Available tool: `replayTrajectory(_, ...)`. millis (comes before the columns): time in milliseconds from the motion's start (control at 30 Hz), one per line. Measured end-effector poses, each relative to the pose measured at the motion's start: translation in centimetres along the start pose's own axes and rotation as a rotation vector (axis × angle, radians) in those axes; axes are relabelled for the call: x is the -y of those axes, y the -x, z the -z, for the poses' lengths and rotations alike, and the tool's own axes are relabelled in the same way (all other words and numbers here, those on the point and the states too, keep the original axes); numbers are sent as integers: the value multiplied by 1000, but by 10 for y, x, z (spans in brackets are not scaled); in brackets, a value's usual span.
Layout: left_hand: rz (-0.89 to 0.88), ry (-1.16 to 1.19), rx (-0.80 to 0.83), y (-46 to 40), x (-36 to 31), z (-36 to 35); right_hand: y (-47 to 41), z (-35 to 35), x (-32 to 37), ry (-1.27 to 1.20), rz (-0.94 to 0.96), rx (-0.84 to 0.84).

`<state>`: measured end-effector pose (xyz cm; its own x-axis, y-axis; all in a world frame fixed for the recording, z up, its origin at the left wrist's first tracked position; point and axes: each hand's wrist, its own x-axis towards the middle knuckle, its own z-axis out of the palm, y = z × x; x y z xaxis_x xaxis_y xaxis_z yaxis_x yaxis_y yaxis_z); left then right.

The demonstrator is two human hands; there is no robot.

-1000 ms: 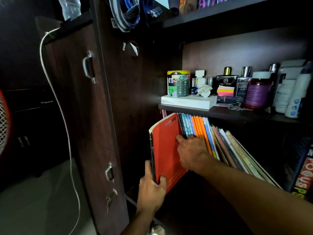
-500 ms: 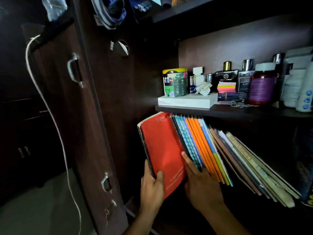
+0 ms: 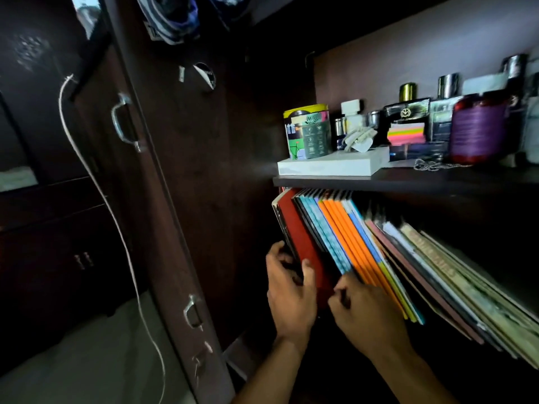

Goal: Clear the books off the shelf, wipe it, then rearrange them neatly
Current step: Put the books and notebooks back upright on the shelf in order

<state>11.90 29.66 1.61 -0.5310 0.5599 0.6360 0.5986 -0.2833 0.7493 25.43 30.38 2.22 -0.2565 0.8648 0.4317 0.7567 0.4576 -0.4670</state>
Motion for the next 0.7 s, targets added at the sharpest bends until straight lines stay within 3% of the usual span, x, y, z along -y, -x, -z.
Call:
replayTrajectory(100, -136, -137, 28, -1, 4, 0, -2, -5, -7, -8, -54, 33)
replayTrajectory(267, -70, -249, 186, -25, -6, -22, 1, -20, -14, -220, -17, 199)
replayTrajectory(467, -22, -340, 258, -24, 4, -28, -5, -20, -19, -391, 6, 149)
replayTrajectory(600, -185, -453, 285, -14, 20, -28, -6, -23, -19, -474, -31, 142)
replayTrajectory(700, -195, -583, 382, -18, 24, -33, -4, -26, -20, -444, -20, 175)
